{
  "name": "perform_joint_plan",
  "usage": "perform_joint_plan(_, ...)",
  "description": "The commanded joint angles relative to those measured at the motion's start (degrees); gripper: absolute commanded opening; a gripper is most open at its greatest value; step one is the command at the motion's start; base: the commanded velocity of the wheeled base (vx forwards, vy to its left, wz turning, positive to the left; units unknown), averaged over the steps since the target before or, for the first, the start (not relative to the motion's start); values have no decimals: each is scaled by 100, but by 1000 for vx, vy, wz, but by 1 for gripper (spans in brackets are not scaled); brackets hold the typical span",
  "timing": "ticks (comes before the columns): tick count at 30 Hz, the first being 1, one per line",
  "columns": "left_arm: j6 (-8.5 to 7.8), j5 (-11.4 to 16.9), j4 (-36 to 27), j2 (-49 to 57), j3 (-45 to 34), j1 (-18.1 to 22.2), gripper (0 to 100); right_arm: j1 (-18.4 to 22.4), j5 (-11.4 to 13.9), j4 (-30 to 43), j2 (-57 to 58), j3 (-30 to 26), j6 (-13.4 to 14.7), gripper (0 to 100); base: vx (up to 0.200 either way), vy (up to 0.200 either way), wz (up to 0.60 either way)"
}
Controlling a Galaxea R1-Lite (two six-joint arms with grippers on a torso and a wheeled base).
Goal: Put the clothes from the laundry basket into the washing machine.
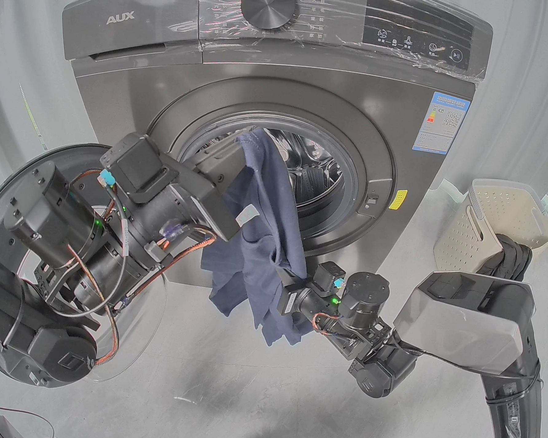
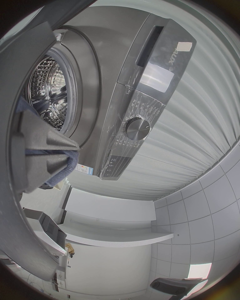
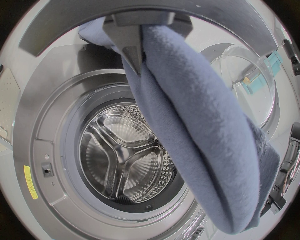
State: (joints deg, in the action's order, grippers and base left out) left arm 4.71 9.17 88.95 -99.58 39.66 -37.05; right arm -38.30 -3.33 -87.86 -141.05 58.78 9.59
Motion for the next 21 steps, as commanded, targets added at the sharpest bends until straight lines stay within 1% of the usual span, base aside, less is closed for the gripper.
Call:
perform_joint_plan(1,-5,24,-1,-123,-72,268,0,95,-54,-3,376,-262,7,0,0,0,0)
perform_joint_plan(2,-14,32,-1,-149,-81,312,0,121,-54,-3,420,-288,7,0,0,0,0)
perform_joint_plan(4,-49,50,-1,-342,-178,541,0,262,-63,-3,675,-499,25,0,0,0,0)
perform_joint_plan(6,-84,50,-1,-483,-248,637,0,341,-63,-3,868,-658,43,0,0,0,0)
perform_joint_plan(11,-137,129,8,-720,-432,672,0,367,-63,-3,1325,-930,60,0,0,0,0)
perform_joint_plan(13,-216,199,8,-720,-661,672,0,323,-89,5,1475,-930,60,0,0,0,0)
perform_joint_plan(15,-286,323,8,-782,-969,672,0,297,-195,5,1589,-930,78,0,0,0,0)
perform_joint_plan(17,-348,410,8,-958,-1179,681,0,253,-230,5,1659,-939,86,0,0,0,0)
perform_joint_plan(19,-409,437,8,-1072,-1285,690,0,218,-230,-3,1694,-956,95,0,0,0,0)
perform_joint_plan(20,-488,437,8,-1212,-1346,725,0,200,-230,-3,1730,-956,130,0,0,0,0)
perform_joint_plan(21,-523,437,8,-1283,-1346,743,0,200,-230,-3,1738,-956,130,0,0,0,0)
